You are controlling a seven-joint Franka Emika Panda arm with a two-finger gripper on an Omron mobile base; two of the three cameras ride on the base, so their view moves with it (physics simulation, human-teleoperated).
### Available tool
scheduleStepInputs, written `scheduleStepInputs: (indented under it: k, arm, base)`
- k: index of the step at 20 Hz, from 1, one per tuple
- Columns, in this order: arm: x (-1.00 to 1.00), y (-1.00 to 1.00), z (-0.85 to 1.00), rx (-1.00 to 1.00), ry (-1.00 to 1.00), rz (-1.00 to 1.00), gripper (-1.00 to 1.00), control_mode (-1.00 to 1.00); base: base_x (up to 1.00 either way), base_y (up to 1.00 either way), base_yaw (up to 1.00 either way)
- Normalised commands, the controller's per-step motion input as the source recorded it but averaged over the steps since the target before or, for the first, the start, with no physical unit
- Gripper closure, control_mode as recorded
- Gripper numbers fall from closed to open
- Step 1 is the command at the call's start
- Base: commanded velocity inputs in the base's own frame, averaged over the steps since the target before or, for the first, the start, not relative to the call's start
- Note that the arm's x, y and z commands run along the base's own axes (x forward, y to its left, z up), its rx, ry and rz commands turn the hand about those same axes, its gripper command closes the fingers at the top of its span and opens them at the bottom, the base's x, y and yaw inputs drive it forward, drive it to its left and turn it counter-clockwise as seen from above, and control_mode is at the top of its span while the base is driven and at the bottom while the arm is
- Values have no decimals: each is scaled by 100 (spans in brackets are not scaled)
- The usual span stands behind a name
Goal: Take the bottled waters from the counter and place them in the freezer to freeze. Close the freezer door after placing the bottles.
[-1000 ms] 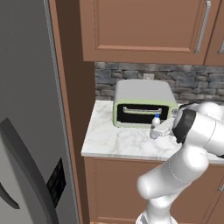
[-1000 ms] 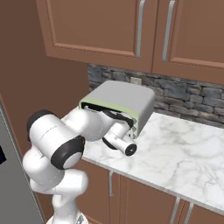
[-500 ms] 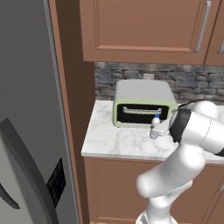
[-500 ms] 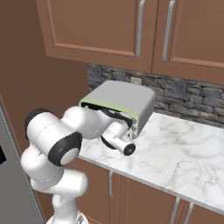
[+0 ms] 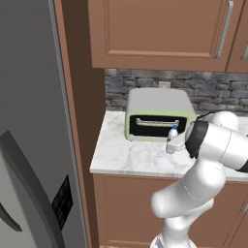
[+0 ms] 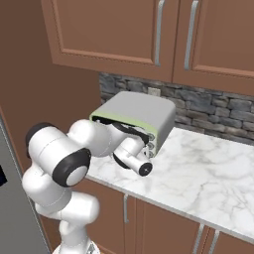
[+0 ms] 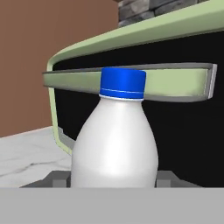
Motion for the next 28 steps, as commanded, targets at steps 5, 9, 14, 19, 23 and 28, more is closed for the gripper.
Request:
scheduleStepInputs:
  k: [5, 9, 14, 19, 23, 28]
  arm:
    - [0, 0, 0, 0, 0, 0, 100, -100]
    - [-9, 4, 12, -1, 0, 0, 100, -100]
    - [-56, 9, 59, -6, -1, 0, 100, -100]
    - [-61, 0, 92, -3, 1, 3, 100, -100]
    - [-41, 5, 100, 0, 18, 8, 100, -100]
    - [-50, 14, 83, 1, 21, 15, 100, -100]
  base:
    - [0, 0, 0]
    - [0, 0, 0]
    - [0, 0, 0]
    - [0, 0, 0]
    - [0, 0, 0]
    - [0, 0, 0]
